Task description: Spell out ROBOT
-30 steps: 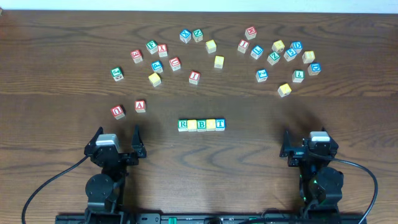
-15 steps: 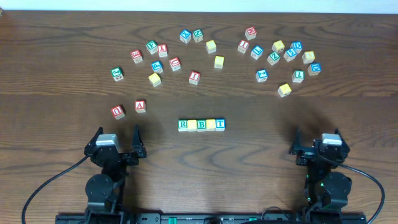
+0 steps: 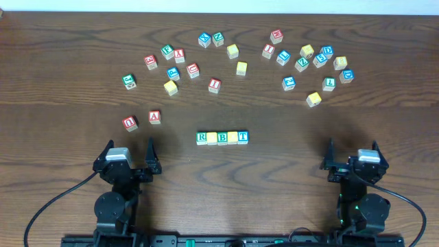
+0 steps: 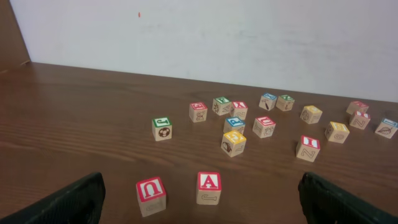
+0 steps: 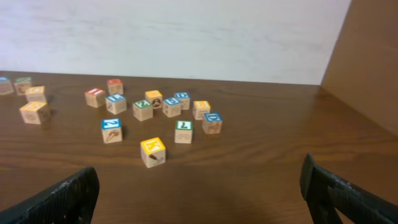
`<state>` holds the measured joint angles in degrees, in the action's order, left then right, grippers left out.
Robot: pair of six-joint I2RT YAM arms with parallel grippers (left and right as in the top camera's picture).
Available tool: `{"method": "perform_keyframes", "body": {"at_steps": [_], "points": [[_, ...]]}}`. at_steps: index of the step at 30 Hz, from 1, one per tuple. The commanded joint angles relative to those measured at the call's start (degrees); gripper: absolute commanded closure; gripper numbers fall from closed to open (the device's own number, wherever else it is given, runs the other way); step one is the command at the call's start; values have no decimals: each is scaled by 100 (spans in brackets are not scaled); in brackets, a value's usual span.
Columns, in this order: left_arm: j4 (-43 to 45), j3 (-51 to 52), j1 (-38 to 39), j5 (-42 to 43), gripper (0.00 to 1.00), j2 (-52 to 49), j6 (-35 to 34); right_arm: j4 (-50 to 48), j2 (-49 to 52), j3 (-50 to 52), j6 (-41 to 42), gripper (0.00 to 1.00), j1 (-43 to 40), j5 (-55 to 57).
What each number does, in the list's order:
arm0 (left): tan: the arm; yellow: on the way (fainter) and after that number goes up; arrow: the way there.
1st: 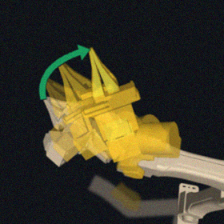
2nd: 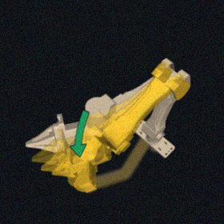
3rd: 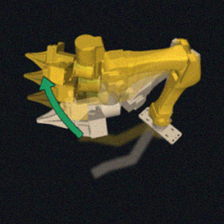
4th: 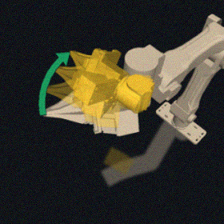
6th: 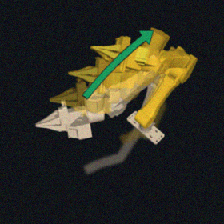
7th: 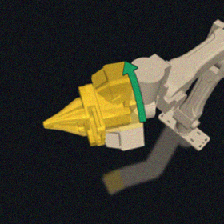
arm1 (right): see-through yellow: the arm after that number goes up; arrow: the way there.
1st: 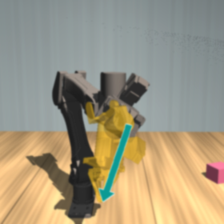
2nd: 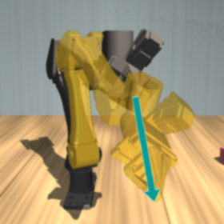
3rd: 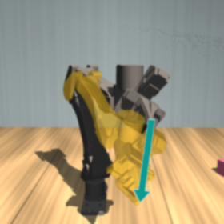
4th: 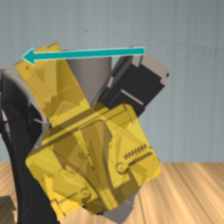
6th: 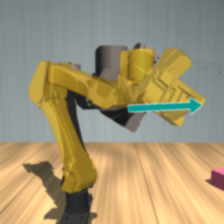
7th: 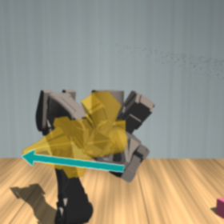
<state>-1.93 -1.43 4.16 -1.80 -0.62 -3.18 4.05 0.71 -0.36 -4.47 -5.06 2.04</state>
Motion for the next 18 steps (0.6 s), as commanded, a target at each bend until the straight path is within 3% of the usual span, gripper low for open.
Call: {"method": "perform_keyframes", "body": {"at_steps": [1,9,15,18], "points": [[-212,116,-28,-33,2,39,-50,24,-44,4,-74,1,192,76],[-212,116,-28,-33,2,39,-50,-7,-44,4,-46,1,551,343],[-212,116,-28,-33,2,39,-50,-133,-44,4,1296,1,566,1661],[-212,116,-28,-33,2,39,-50,-131,-44,4,1381,1,586,1663]]}}
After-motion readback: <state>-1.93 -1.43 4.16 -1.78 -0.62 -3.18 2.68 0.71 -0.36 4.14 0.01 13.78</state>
